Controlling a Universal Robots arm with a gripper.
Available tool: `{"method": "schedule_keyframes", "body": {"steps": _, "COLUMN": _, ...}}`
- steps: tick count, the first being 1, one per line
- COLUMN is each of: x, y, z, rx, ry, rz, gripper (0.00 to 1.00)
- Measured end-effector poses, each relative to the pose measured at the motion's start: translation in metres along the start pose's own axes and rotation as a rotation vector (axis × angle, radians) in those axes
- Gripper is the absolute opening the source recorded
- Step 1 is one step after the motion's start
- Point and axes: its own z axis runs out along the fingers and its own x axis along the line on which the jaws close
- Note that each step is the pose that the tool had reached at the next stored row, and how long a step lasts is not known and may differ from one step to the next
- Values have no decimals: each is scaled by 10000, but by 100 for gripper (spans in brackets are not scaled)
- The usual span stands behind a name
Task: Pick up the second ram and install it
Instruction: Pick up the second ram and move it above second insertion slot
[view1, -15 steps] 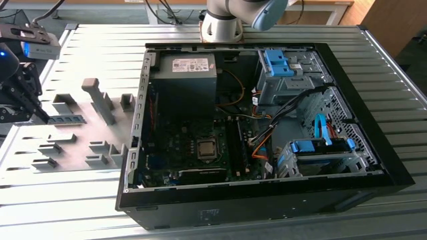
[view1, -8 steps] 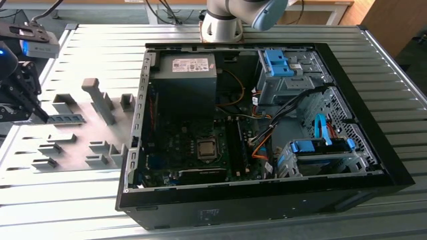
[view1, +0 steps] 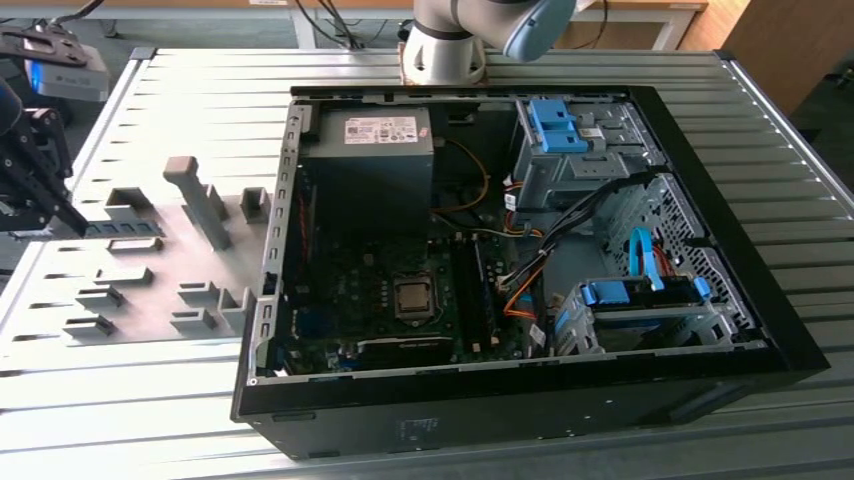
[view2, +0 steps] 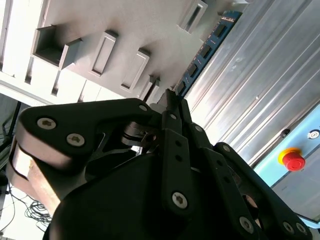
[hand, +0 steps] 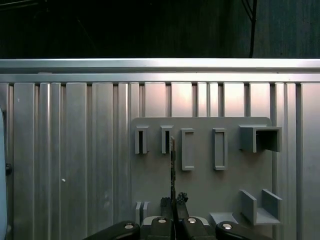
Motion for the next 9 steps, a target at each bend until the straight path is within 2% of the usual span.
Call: {"method": "schedule_keyframes", "body": {"steps": 9, "x": -3, "y": -1, "z": -234, "rx": 1, "ry": -1, "rz": 1, "gripper": 14}}
